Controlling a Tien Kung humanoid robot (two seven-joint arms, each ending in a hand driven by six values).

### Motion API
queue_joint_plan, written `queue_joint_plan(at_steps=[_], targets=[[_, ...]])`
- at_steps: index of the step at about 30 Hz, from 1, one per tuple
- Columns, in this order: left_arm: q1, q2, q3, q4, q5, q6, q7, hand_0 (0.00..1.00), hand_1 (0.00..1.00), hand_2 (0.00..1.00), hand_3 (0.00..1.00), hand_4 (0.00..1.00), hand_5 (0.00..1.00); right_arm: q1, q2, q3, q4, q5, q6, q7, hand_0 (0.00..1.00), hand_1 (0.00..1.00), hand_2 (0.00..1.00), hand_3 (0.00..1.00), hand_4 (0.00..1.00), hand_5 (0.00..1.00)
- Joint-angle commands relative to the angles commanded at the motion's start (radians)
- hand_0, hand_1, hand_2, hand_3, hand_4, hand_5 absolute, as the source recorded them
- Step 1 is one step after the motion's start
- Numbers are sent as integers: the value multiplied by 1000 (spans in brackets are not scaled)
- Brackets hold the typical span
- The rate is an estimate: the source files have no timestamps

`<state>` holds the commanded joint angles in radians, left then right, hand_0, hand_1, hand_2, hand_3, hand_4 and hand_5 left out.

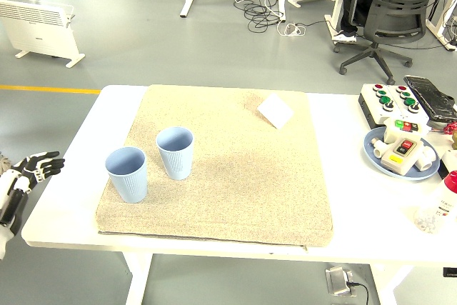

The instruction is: Push cup pick cup insert cup

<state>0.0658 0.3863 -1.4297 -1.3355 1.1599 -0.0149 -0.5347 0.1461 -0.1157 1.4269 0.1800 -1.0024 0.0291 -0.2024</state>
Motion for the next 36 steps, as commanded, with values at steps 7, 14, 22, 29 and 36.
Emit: queue_joint_plan(at_steps=[7,14,22,29,36], targets=[[25,-22,32,-8,24,29,-40,588,613,611,609,615,998,-2,0,-5,0,-4,0,0,789,730,790,594,165,540],[8,-37,85,1,86,25,-34,555,596,603,593,610,998,4,1,-10,0,-6,0,-1,788,726,787,591,159,535],[-16,-54,138,17,56,5,-7,555,596,603,591,604,998,-10,4,-15,0,-9,-2,-4,787,725,786,590,157,533],[-31,-54,170,35,47,-12,16,559,596,603,589,593,998,-22,3,-19,0,-4,-1,-5,787,724,780,590,157,533],[-94,-56,206,68,55,-28,35,566,604,610,590,580,998,-27,5,-19,0,-8,-3,-6,786,724,781,590,156,531]])
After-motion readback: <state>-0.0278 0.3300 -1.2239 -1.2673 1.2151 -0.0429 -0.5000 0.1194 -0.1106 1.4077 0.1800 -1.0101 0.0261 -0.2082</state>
